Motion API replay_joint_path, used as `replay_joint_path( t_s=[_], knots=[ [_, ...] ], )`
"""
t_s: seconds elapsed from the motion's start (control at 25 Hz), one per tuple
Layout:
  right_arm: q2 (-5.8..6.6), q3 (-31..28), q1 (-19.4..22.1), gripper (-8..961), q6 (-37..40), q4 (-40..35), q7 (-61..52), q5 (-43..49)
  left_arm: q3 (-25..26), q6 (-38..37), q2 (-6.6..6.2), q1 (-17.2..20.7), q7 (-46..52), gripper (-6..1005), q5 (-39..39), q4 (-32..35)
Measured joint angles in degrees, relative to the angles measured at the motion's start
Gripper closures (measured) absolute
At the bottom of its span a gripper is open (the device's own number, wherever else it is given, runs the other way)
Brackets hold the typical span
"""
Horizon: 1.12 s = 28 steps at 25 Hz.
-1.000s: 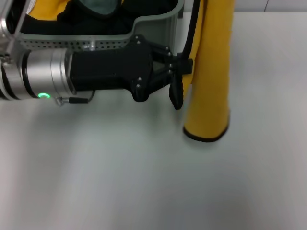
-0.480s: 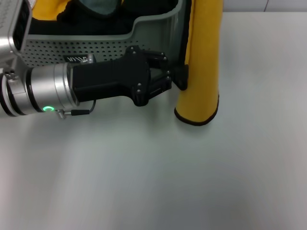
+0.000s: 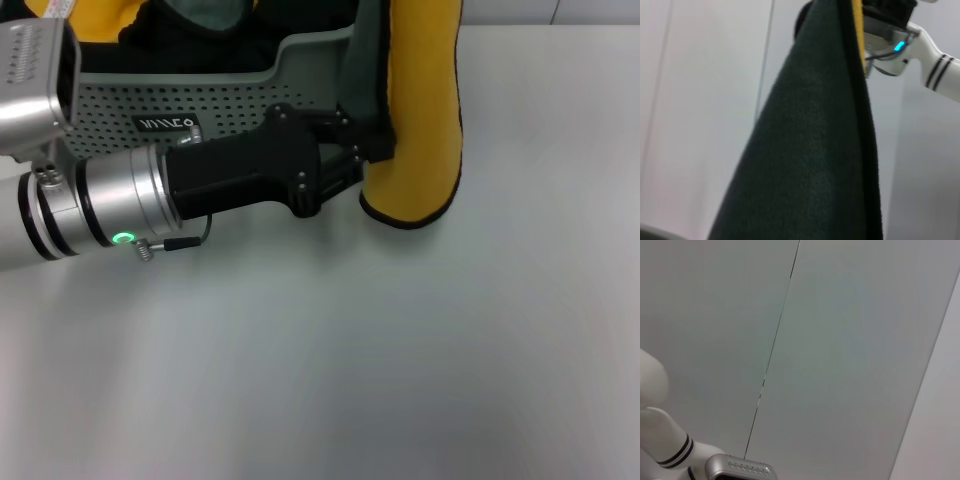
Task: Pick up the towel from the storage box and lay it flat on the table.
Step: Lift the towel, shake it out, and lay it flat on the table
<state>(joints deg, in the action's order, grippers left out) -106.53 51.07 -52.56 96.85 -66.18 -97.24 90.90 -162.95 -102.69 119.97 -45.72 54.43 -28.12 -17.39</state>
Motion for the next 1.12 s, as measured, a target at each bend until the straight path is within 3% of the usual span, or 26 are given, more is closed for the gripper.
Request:
replay_joint_path(
  t_s=[0.44, 1.12],
  knots=[
    [0.00, -0.11, -0.48, 924, 0.22, -0.04, -1.57, -0.30, 0.00, 1.31, 0.00, 4.36, -1.51, 752, -5.03, 1.37],
    [-0.17, -0.09, -0.10, 918, 1.69, -1.42, -3.98, -2.80, 0.00, 0.70, -0.12, 8.24, -6.38, 768, -8.79, 5.73]
  ],
)
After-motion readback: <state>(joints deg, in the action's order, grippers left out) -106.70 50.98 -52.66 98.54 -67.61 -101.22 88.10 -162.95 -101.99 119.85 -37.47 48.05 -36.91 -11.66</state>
